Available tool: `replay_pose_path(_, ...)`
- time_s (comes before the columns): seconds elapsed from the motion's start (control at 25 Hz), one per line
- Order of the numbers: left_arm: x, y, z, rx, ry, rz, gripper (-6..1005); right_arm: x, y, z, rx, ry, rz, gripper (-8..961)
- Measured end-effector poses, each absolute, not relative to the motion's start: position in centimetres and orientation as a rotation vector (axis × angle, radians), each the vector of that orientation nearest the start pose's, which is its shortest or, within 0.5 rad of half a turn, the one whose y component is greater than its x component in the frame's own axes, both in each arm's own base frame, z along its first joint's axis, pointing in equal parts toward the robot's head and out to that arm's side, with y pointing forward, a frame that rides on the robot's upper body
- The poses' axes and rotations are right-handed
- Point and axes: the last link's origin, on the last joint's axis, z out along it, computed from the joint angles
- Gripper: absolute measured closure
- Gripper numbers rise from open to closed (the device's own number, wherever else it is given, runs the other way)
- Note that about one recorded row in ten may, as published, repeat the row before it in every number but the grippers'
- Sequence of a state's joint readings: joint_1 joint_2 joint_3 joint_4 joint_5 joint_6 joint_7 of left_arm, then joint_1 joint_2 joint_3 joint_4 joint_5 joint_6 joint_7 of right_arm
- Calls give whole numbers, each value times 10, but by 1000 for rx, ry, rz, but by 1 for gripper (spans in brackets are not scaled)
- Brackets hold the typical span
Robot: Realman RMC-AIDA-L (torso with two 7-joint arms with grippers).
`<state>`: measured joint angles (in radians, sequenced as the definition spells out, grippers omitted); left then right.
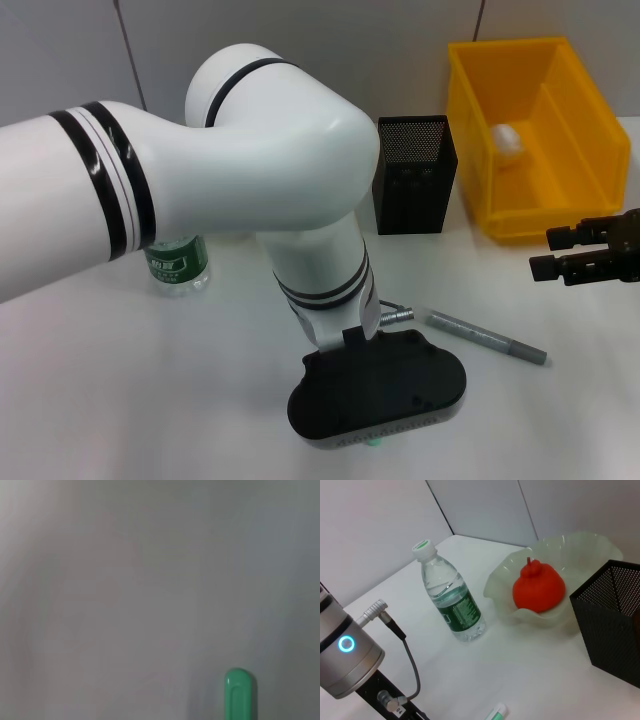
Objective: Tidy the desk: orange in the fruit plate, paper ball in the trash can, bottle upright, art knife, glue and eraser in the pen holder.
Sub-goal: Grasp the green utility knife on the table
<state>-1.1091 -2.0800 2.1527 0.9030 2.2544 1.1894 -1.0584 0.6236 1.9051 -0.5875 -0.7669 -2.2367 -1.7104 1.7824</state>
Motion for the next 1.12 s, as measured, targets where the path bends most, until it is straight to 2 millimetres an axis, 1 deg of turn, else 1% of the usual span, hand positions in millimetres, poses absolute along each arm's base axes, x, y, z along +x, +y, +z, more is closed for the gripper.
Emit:
replay_pose_path(0.64, -90, 338, -147, -2487, 2237, 875, 710, 270, 356, 87, -2732, 947, 413, 178)
replay_pose_path(1.12, -91, 338, -148, -2489, 2234, 874, 720, 267, 358, 83, -2750, 936, 394, 178)
